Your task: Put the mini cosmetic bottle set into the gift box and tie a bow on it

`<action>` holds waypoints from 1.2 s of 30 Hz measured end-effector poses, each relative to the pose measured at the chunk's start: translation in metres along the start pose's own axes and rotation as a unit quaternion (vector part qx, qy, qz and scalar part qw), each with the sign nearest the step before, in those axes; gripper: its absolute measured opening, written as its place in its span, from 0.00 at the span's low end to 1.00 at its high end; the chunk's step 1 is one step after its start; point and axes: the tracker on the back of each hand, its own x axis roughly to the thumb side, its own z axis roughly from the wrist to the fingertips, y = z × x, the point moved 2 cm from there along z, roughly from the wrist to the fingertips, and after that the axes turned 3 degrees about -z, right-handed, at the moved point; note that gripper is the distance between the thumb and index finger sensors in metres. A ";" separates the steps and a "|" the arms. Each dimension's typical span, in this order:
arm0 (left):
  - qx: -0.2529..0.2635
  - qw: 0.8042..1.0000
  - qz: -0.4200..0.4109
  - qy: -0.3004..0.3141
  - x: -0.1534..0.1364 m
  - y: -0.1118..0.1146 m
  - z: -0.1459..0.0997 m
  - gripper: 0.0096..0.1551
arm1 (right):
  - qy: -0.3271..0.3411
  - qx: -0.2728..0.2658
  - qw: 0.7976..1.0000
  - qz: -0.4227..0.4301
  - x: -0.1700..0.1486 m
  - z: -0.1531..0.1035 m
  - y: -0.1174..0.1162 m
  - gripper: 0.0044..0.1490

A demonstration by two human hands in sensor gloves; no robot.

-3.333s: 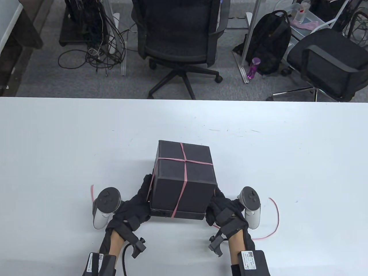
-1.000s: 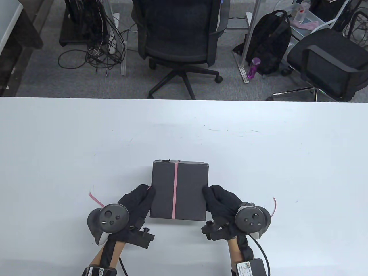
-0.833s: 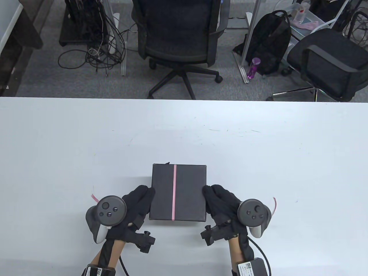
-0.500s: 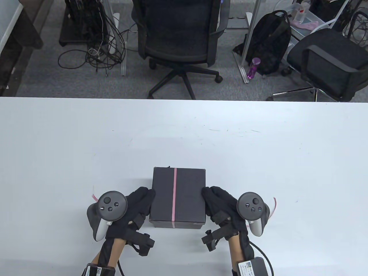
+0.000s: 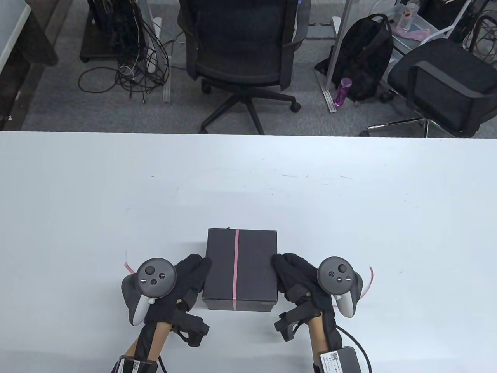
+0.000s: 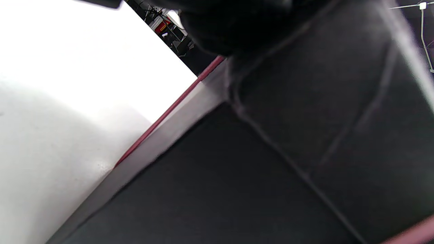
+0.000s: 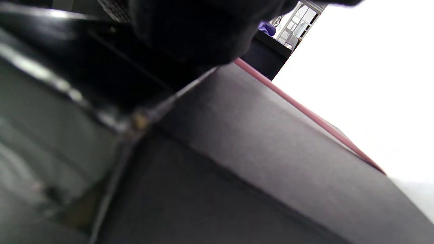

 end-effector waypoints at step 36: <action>-0.027 0.963 -0.221 0.152 0.023 -0.048 -0.009 0.23 | 0.183 0.044 0.946 0.265 0.050 -0.020 0.054 0.32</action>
